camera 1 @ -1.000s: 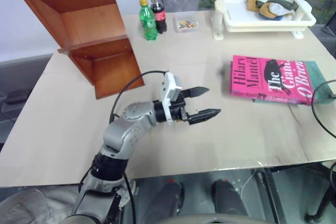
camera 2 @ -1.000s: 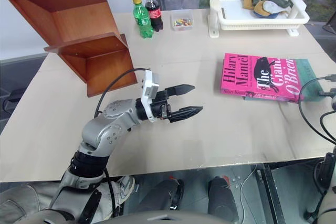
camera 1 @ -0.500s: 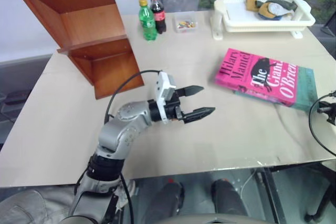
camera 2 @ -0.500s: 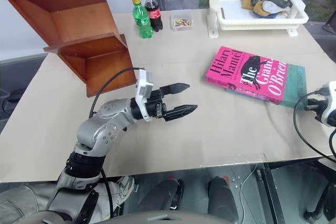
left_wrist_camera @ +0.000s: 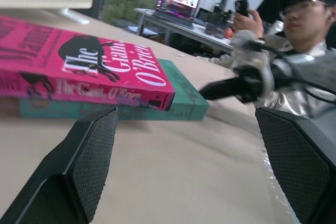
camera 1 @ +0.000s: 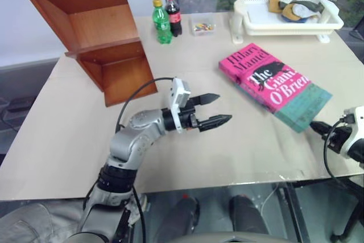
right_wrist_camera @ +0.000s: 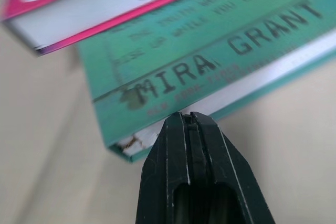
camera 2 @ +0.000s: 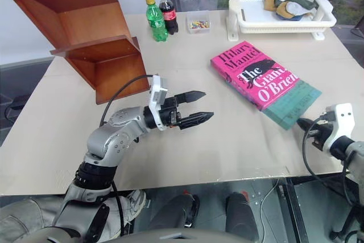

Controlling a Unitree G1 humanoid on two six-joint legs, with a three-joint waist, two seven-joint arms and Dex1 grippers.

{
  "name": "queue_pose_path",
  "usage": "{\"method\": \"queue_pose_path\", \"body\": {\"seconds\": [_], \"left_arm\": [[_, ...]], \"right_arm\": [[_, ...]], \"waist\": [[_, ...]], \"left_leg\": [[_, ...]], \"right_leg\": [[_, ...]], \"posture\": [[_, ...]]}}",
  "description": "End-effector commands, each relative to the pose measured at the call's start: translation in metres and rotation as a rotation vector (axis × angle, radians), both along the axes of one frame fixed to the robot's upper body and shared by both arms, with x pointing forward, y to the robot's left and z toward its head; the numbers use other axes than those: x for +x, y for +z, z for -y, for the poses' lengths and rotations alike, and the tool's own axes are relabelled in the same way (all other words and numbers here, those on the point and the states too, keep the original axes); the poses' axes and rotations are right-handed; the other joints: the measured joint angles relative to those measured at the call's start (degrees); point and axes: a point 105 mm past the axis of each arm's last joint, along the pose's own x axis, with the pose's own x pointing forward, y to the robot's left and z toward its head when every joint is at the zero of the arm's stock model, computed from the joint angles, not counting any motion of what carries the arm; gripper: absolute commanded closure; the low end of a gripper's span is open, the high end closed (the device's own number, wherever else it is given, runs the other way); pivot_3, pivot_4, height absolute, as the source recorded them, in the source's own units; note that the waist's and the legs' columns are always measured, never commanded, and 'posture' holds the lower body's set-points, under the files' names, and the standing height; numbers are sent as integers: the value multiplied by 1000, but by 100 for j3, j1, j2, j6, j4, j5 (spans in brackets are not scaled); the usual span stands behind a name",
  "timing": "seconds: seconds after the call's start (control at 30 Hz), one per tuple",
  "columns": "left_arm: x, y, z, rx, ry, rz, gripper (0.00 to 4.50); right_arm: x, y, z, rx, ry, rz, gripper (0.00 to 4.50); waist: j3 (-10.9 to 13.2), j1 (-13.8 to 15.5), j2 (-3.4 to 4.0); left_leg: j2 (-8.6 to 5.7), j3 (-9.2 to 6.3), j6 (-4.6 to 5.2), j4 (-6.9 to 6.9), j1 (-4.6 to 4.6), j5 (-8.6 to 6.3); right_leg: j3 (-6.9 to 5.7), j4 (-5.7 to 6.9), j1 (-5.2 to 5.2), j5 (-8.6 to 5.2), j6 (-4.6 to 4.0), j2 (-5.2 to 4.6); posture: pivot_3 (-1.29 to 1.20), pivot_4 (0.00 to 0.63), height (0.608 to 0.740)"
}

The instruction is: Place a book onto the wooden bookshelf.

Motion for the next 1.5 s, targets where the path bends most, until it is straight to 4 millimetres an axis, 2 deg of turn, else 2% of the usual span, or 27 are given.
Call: {"method": "queue_pose_path", "body": {"seconds": [0.03,0.07,0.1,0.23,0.33,0.4,0.5,0.63,0.8,1.1,1.43,1.5], "left_arm": [[12,8,-4,-67,62,-53,0],[18,7,-4,-87,89,-92,0],[22,7,-4,-117,101,-138,0],[36,8,2,-171,137,-257,0],[48,10,14,-227,166,-359,0],[61,10,26,-261,185,-458,0],[73,9,44,-283,188,-557,0],[83,-3,73,-248,194,-646,0],[88,-5,103,-273,195,-737,0],[85,-10,136,-307,176,-861,0],[83,-1,149,-337,118,-845,0],[84,-1,150,-336,119,-843,538]], "right_arm": [[-14,14,-9,-78,15,53,4080],[-19,15,-11,-94,26,58,3973],[-23,18,-14,-83,30,66,3637],[-44,29,-25,-175,41,111,1815],[-59,49,-44,-194,72,211,491],[-68,61,-65,-260,140,271,491],[-69,68,-87,-313,176,335,491],[-62,67,-103,-350,183,388,491],[-53,72,-115,-361,151,457,491],[-48,76,-115,-402,98,494,491],[-51,73,-111,-418,74,483,491],[-51,72,-111,-419,70,482,428]], "waist": [[0,55,-1],[0,71,-1],[0,87,-2],[1,120,-4],[3,145,-10],[4,163,-12],[4,157,-27],[7,153,-42],[10,151,-47],[11,158,-49],[11,149,-50],[11,143,-50]], "left_leg": [[1,0,0,0,0,0],[1,-1,0,0,0,0],[1,-2,0,0,1,0],[0,-8,0,6,-3,0],[-1,-7,0,7,-3,0],[-1,-8,-1,9,-3,0],[0,-6,-1,13,-1,0],[-2,-4,-1,16,2,0],[-4,-5,-2,17,-6,1],[-7,-6,-2,16,-6,1],[-9,-7,-2,17,-4,1],[-9,-6,-1,17,-4,1]], "right_leg": [[0,0,0,0,0,1],[-1,0,0,0,0,2],[-2,1,0,0,0,2],[-10,1,0,0,1,1],[-10,0,1,0,3,0],[-10,2,2,0,4,0],[-12,0,8,3,13,3],[-11,-3,15,5,16,2],[-11,-6,6,6,16,1],[-9,-6,5,6,16,0],[-10,-4,5,6,16,0],[-10,-4,5,6,16,0]], "posture": [[0,150,740],[0,150,740],[0,150,740],[0,150,740],[0,150,740],[0,150,740],[0,150,740],[0,150,740],[0,150,740],[0,150,740],[0,150,740],[0,150,740]]}}
